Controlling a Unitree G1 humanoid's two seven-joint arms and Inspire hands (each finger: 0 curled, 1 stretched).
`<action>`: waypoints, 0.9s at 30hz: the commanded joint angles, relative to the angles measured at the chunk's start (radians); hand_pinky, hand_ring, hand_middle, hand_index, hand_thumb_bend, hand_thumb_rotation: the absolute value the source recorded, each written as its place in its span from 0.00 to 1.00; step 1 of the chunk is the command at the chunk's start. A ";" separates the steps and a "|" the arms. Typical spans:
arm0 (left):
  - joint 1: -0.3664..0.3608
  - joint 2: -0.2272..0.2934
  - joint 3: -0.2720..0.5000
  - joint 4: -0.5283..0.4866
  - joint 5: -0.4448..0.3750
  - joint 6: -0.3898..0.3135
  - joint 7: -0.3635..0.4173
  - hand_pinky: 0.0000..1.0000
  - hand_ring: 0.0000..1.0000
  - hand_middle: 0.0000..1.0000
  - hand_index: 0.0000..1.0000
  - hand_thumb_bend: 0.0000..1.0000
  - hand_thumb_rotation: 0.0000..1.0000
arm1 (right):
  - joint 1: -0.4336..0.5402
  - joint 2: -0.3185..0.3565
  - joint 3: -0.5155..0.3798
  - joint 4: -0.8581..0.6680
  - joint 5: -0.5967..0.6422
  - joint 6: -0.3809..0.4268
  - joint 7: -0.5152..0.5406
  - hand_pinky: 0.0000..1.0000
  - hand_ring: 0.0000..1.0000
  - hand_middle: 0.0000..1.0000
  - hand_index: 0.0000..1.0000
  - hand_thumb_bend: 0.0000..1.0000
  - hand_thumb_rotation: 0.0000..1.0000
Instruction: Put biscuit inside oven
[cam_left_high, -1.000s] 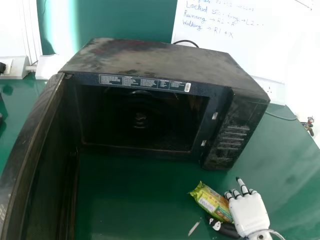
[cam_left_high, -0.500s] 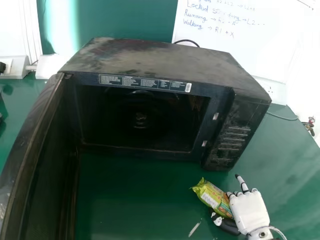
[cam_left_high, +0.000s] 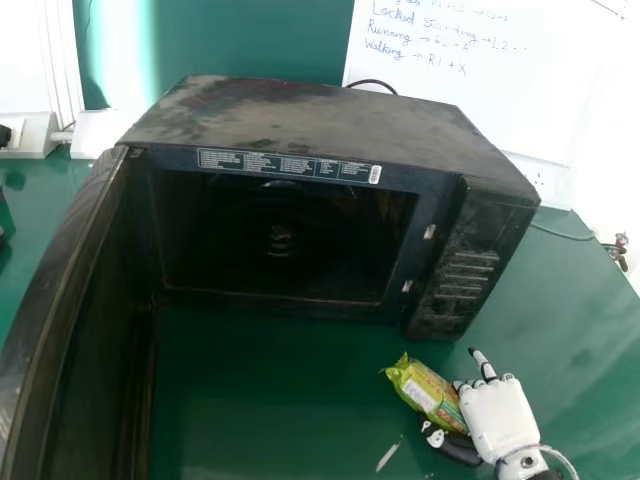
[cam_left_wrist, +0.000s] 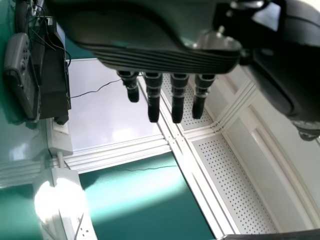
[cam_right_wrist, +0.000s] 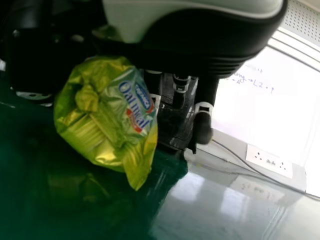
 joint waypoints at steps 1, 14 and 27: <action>0.011 -0.005 -0.008 -0.015 0.006 -0.002 0.009 0.94 0.91 0.94 0.96 0.97 1.00 | 0.003 -0.003 0.008 -0.016 0.037 -0.025 0.031 0.09 0.18 0.47 0.49 0.53 0.00; 0.001 -0.001 -0.012 -0.003 0.007 -0.004 0.007 0.97 0.92 0.94 0.96 0.98 1.00 | -0.033 0.039 -0.012 -0.121 0.139 0.010 0.174 0.08 0.16 0.47 0.48 0.53 0.00; -0.003 -0.004 -0.021 -0.001 0.012 -0.004 0.014 0.98 0.92 0.94 0.96 1.00 1.00 | -0.081 0.129 -0.003 -0.230 0.155 0.064 0.291 0.08 0.15 0.39 0.48 0.53 0.00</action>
